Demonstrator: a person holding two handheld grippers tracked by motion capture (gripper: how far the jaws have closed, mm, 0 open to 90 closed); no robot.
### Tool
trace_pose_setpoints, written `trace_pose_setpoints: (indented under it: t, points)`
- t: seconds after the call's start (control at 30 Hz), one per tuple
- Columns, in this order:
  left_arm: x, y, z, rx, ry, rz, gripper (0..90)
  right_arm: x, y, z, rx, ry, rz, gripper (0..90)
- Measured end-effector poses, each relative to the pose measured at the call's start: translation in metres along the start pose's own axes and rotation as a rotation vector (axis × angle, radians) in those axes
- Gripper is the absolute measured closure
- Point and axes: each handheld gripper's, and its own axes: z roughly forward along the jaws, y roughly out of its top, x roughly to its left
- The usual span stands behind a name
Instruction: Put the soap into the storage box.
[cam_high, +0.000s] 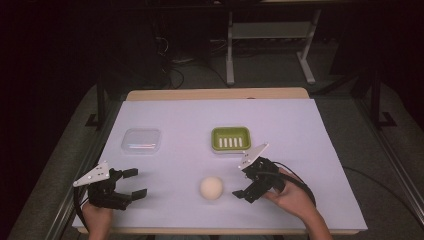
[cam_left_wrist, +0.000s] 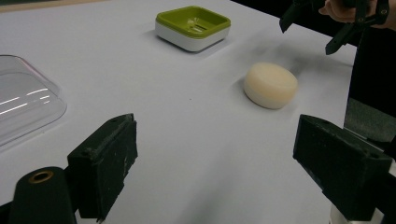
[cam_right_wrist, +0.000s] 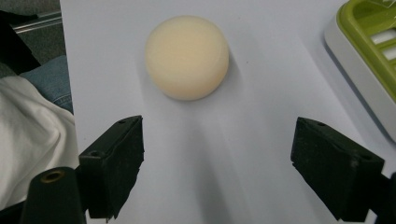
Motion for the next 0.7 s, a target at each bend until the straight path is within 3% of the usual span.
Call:
trace_pose_setpoints:
  t: [0.7]
  points:
    - [0.000, 0.000, 0.000, -0.001, 0.001, 0.001, 13.1, -0.001, 0.019, 0.009, 0.006, 0.014, -0.009, 16.4]
